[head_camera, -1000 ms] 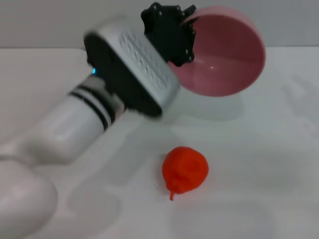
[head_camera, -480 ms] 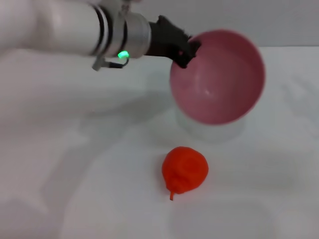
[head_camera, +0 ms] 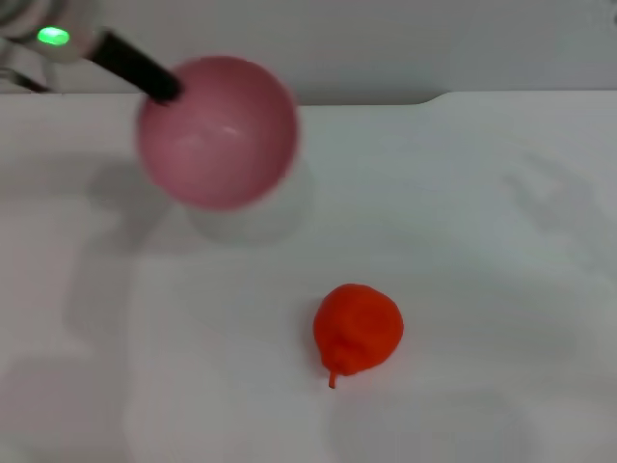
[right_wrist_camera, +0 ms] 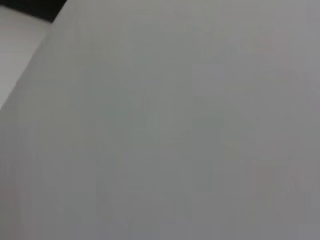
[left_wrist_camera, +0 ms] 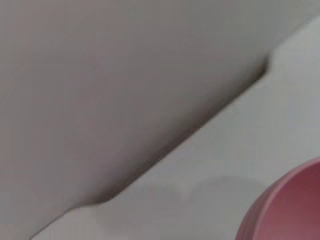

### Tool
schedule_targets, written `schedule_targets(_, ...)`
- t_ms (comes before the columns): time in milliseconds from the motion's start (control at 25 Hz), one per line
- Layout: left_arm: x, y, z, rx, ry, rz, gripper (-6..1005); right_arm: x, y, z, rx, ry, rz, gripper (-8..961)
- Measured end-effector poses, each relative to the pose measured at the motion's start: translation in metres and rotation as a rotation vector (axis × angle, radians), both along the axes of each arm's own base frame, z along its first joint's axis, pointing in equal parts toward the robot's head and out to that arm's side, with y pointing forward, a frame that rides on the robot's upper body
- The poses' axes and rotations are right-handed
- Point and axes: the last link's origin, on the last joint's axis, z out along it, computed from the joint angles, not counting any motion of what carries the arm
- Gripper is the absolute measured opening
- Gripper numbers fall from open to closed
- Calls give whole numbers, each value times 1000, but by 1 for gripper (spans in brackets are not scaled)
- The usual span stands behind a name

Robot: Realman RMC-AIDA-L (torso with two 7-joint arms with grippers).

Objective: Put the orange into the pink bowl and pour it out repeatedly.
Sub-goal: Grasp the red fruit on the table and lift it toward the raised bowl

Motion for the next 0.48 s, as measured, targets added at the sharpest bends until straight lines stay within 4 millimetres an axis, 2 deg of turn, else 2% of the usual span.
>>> schedule_targets(120,-21,-1,23,43,-22,67,44,-1,7,0,-79,-64,-27,537)
schedule_targets(240,-39,-7,34,61,-13,115,44,-7,21,-3,-213,-167,-86,537)
schedule_targets(480,-57,-15,35,58,-7,159,44,-44,51,-23,-513,-521,-201,536)
